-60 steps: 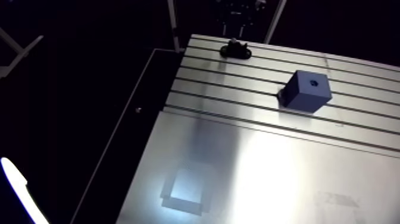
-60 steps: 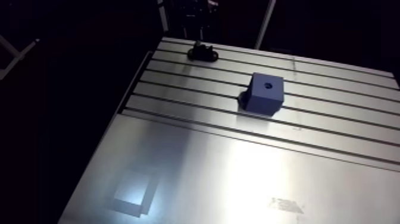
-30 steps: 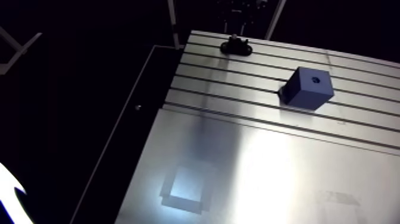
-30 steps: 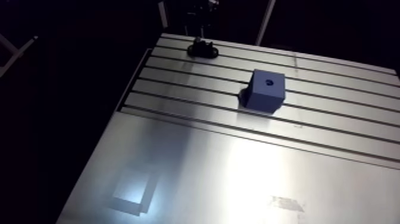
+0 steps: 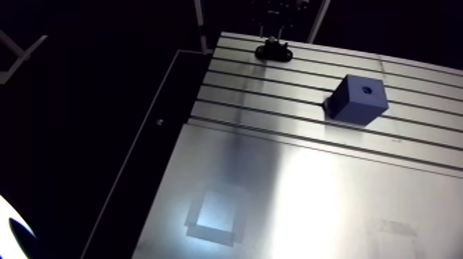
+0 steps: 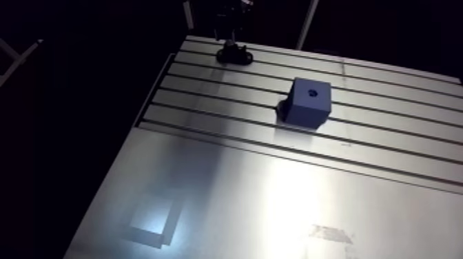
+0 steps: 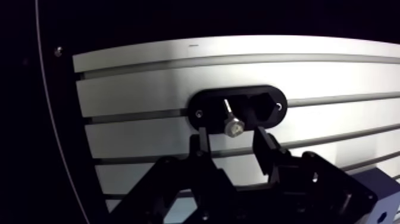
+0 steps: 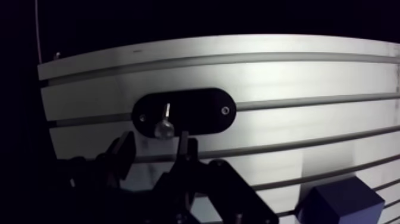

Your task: Pick up the M10 bolt and insert it into the hex recess until seated.

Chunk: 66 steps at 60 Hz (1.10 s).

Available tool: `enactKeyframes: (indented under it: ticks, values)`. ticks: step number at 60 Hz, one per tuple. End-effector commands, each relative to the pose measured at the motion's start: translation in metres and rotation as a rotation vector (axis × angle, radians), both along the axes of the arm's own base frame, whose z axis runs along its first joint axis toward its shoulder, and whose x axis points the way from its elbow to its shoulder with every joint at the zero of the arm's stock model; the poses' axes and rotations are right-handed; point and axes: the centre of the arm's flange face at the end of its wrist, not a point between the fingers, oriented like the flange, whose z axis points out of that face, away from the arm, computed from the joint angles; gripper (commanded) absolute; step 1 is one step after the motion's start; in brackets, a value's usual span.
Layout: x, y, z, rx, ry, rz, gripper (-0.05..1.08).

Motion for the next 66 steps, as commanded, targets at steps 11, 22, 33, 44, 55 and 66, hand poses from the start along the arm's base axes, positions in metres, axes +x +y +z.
enactKeyframes:
  ticks: [11,22,33,44,55,66]
  values:
    - [-0.0013,0.0,-0.007,0.003,-0.006,0.0,0.5]
    - [-0.0016,0.0005,-0.0103,0.01,-0.01,-0.001,0.5]
    - [-0.0021,0.0004,-0.0115,0.01,-0.011,-0.001,0.52]
    - [-0.0046,-0.0001,-0.0127,0.01,-0.01,-0.001,0.52]
    - [-0.0066,-0.0005,-0.0108,0.009,-0.005,-0.001,0.54]
    - [-0.0081,-0.0005,-0.0111,0.012,-0.003,0.0,0.54]
